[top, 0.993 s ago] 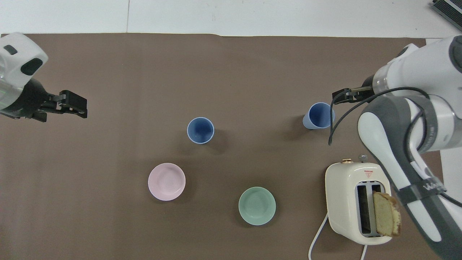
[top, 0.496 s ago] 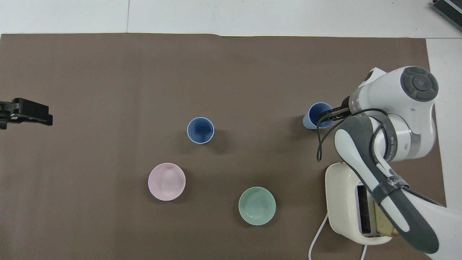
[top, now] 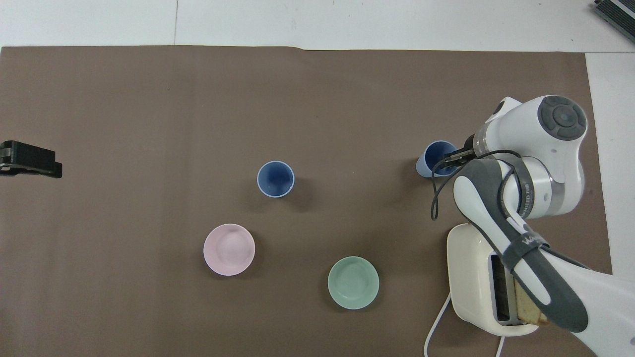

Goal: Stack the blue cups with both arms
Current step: 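Grasp the other blue cup's rim with the right gripper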

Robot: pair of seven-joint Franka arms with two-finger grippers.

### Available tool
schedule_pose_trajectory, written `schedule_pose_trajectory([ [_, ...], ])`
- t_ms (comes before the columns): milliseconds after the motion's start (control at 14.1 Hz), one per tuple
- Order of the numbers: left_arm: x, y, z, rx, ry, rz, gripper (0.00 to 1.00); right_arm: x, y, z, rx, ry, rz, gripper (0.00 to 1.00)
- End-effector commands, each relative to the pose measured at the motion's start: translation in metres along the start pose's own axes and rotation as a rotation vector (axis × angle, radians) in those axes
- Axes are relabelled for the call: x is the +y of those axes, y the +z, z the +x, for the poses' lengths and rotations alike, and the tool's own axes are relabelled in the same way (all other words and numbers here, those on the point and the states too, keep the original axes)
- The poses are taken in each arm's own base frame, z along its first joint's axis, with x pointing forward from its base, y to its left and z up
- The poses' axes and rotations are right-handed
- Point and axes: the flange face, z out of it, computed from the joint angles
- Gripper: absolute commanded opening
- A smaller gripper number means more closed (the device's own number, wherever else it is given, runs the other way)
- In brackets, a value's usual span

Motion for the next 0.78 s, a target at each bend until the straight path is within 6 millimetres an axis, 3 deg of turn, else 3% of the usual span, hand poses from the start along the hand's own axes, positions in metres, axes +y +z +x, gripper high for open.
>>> schedule_pose_trajectory([
  [0, -0.012, -0.003, -0.002, 0.005, -0.003, 0.016, 1.0, 0.001, -0.003, 0.003, 0.018, -0.005, 0.021, 0.55],
  [213, -0.013, -0.003, -0.001, 0.008, -0.01, 0.017, 1.0, -0.002, -0.01, 0.007, 0.032, 0.048, 0.058, 0.52],
  [355, -0.013, -0.003, -0.001, 0.008, -0.01, 0.017, 1.0, -0.003, -0.012, 0.008, 0.036, 0.053, 0.069, 0.43],
  [496, -0.011, -0.002, -0.002, -0.001, -0.004, 0.016, 1.0, -0.003, -0.012, 0.008, 0.036, 0.053, 0.069, 0.27],
  [638, -0.009, -0.003, -0.004, -0.001, 0.001, 0.016, 1.0, -0.003, -0.013, 0.008, 0.038, 0.06, 0.07, 0.0],
  [709, -0.008, -0.003, -0.005, -0.003, 0.003, 0.016, 1.0, -0.003, -0.015, 0.01, 0.042, 0.07, 0.071, 0.0],
])
